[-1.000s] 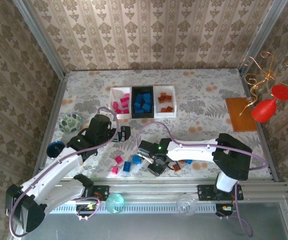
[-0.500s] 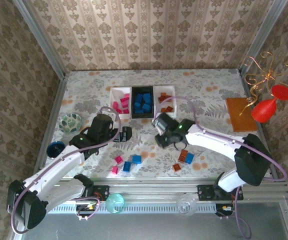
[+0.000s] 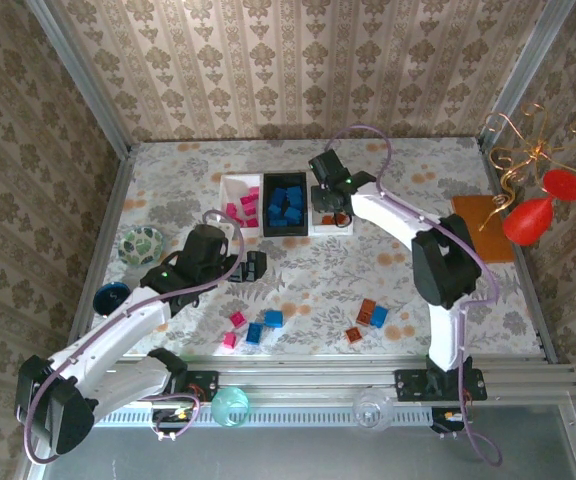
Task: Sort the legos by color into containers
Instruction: Place the lego in the container, then pick up the lego from the bottom-center of the table.
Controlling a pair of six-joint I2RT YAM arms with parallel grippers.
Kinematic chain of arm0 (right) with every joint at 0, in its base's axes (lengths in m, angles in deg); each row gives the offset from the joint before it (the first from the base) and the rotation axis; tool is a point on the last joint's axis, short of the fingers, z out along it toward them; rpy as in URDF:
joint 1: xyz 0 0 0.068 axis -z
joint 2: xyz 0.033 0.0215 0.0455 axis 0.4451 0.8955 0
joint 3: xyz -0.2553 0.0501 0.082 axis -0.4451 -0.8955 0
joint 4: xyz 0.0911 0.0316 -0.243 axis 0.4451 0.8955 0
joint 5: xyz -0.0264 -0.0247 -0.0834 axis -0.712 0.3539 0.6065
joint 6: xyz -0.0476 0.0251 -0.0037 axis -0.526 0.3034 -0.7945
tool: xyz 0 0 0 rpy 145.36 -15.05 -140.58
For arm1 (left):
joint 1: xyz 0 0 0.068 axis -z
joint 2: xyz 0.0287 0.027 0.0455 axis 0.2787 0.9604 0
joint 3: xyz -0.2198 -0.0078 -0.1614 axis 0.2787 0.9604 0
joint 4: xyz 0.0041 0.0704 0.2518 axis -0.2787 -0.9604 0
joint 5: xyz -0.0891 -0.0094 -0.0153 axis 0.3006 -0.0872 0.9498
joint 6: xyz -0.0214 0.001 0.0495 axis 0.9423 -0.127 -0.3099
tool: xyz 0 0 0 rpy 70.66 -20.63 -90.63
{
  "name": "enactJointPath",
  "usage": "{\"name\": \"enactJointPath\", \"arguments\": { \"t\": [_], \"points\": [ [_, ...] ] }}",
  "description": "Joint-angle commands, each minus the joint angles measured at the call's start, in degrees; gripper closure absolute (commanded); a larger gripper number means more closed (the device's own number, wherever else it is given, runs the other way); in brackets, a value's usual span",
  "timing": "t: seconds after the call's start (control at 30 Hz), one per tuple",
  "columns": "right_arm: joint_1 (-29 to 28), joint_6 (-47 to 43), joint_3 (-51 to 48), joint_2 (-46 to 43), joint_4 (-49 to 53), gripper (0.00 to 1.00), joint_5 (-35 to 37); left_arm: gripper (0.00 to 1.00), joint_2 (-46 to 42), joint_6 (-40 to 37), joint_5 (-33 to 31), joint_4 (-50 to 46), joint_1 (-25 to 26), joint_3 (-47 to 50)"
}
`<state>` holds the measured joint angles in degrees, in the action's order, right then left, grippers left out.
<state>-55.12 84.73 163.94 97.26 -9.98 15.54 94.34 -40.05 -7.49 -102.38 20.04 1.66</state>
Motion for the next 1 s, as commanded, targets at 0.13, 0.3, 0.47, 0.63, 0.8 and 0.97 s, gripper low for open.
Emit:
{"name": "enactJointPath", "arguments": {
  "t": [0.13, 0.3, 0.47, 0.63, 0.8, 0.97],
  "points": [
    [-0.09, 1.73, 1.47, -3.29, 3.31, 0.33, 1.75, 0.0, 0.46, 0.3, 2.12, -0.12, -0.28, -1.32],
    [-0.84, 6.63, -10.13, -14.05, 3.57, 0.3, 2.09, 0.0, 0.4, 0.33, 2.29, 0.84, -0.28, -1.06],
    [-1.11, 14.75, -27.1, -26.59, 5.53, 0.28, 0.68, 0.0, 1.16, 0.12, 2.79, 2.39, -0.28, -0.65],
    [-1.16, 21.36, -40.32, -36.17, 11.48, 0.27, -0.31, 0.0, 2.23, -0.16, 2.92, 3.28, -0.28, -0.09],
    [-1.9, 23.3, -48.7, -41.41, 14.4, 0.27, -5.03, 0.0, 2.77, -0.07, 3.25, 4.47, -0.42, 0.63],
    [-5.59, 25.02, -51.59, -42.78, 18.16, 0.28, -5.51, 0.0, 3.35, 0.16, 3.68, 4.98, -0.46, 1.03]
  ]
}}
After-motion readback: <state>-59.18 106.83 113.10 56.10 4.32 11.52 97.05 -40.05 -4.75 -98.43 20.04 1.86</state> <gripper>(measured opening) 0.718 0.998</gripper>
